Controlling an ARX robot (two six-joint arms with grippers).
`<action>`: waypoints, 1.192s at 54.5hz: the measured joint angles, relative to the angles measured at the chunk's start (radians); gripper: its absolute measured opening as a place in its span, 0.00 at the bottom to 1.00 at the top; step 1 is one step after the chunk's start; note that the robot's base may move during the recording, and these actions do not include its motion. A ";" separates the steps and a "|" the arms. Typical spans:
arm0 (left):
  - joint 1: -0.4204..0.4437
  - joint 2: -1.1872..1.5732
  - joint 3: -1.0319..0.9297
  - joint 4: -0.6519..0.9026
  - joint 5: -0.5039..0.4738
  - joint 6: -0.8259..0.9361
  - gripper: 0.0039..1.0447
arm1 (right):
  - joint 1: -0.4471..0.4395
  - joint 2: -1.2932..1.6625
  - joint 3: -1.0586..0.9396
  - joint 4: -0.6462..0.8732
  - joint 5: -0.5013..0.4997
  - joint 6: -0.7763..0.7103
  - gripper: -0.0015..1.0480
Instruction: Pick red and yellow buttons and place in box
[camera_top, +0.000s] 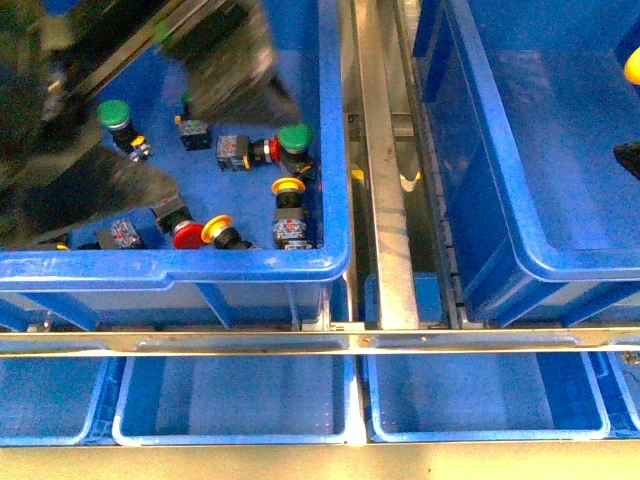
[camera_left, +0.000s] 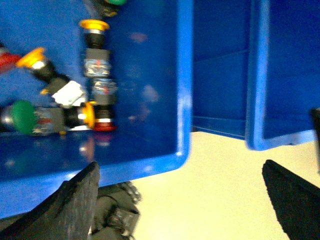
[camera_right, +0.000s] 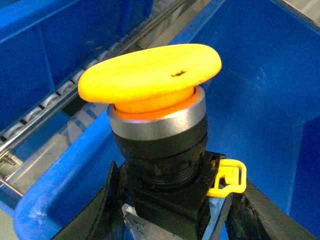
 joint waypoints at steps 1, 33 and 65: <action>-0.003 -0.010 -0.048 0.109 -0.100 0.052 0.85 | -0.007 -0.002 0.000 0.000 0.000 0.003 0.40; 0.261 -0.497 -0.612 0.716 -0.323 0.533 0.02 | -0.058 -0.259 -0.033 -0.164 0.064 0.170 0.40; 0.422 -0.877 -0.637 0.383 -0.160 0.536 0.02 | -0.032 -0.229 0.028 -0.209 0.172 0.220 0.40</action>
